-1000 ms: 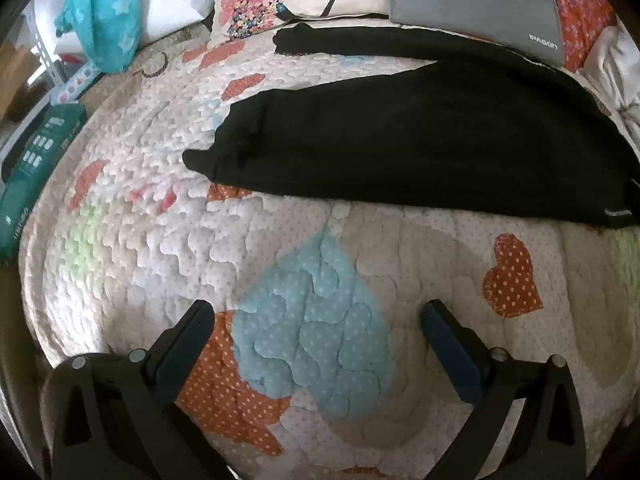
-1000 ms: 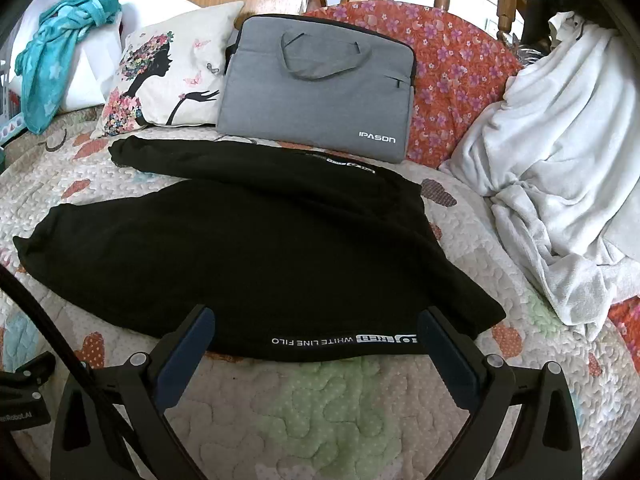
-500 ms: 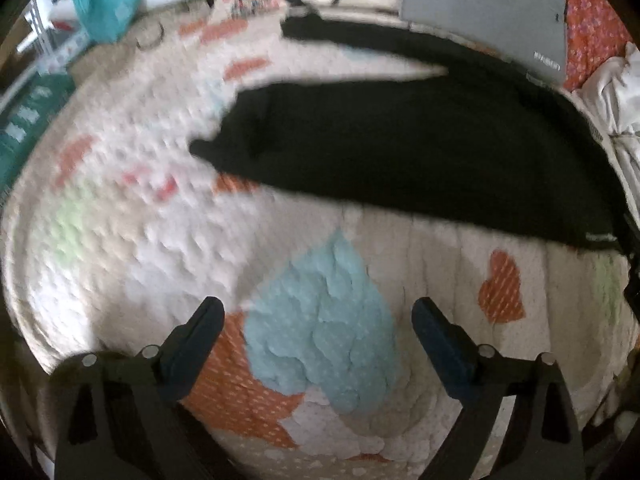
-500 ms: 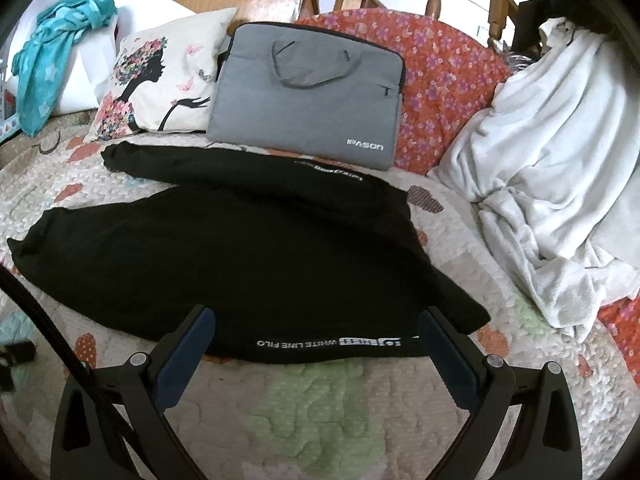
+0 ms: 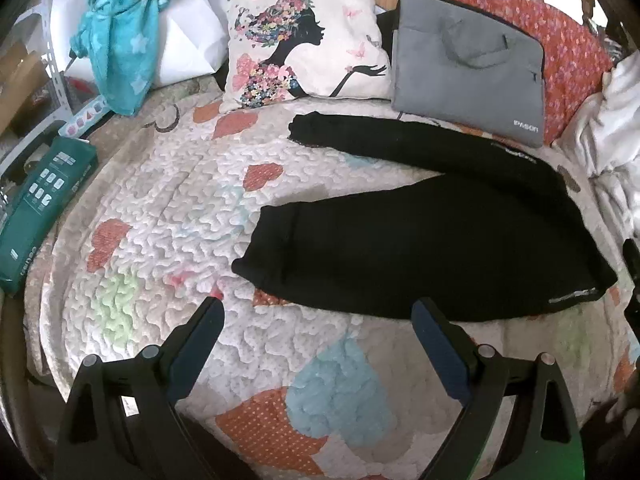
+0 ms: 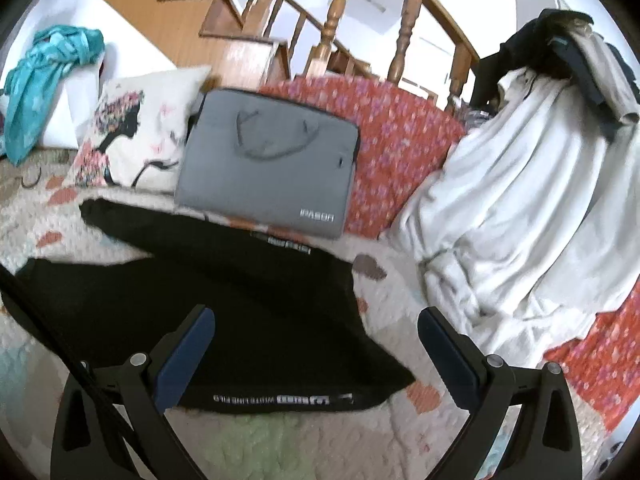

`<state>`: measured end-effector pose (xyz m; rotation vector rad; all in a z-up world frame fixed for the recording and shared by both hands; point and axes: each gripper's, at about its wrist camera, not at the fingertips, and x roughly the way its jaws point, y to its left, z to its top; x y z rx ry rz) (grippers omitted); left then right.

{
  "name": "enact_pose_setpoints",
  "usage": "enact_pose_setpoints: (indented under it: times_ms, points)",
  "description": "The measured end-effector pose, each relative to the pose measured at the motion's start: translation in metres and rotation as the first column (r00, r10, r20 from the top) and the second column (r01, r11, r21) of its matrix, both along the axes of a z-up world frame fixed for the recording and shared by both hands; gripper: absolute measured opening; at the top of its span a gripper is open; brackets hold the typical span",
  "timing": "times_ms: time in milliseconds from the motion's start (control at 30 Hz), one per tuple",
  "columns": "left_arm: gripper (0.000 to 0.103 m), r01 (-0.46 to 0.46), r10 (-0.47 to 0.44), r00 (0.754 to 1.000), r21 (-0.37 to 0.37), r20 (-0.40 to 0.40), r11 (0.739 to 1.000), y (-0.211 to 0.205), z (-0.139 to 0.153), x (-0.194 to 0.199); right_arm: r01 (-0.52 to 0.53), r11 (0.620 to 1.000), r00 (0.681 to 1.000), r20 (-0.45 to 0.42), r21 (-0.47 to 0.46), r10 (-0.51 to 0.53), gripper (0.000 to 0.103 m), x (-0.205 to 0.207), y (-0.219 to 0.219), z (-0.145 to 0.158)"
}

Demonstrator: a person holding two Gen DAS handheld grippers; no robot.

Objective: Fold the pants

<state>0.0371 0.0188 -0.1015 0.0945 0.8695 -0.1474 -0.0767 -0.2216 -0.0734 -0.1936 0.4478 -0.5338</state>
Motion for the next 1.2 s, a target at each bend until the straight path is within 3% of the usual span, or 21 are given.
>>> enact_pose_setpoints:
  times_ms: [200, 367, 500, 667, 967, 1100, 1200]
  points:
    - [0.095, -0.041, 0.038, 0.998, -0.065, -0.043, 0.997, 0.021, -0.013, 0.017, -0.145, 0.985, 0.987, -0.053, 0.094, 0.150, 0.103, 0.030, 0.012, 0.017]
    - [0.095, -0.089, 0.078, 0.994, -0.151, -0.079, 0.984, 0.042, -0.026, 0.054, -0.320, 0.919, 0.931, -0.102, 0.231, 0.350, 0.103, 0.080, 0.020, 0.029]
    - [0.095, -0.110, 0.094, 0.991, -0.186, -0.095, 0.976, 0.053, -0.033, 0.091, -0.335, 0.887, 0.907, -0.146, 0.316, 0.395, 0.103, 0.126, 0.022, 0.035]
    - [0.095, -0.084, 0.059, 0.992, -0.240, -0.111, 0.967, 0.064, -0.024, 0.130, -0.280, 0.914, 0.916, -0.204, 0.295, 0.346, 0.102, 0.157, 0.006, 0.034]
    - [0.095, 0.007, -0.019, 0.998, -0.205, -0.057, 0.979, 0.054, 0.000, 0.222, -0.129, 0.955, 0.919, -0.331, 0.268, 0.217, 0.102, 0.206, -0.085, 0.016]
    - [0.095, 0.039, -0.045, 0.998, -0.140, -0.042, 0.989, 0.032, -0.009, 0.266, -0.097, 0.952, 0.911, -0.359, 0.291, 0.202, 0.102, 0.235, -0.108, 0.002]
    - [0.095, 0.012, -0.035, 0.991, -0.175, -0.130, 0.985, 0.022, -0.036, 0.307, -0.107, 0.934, 0.897, -0.371, 0.342, 0.239, 0.101, 0.258, -0.108, -0.014]
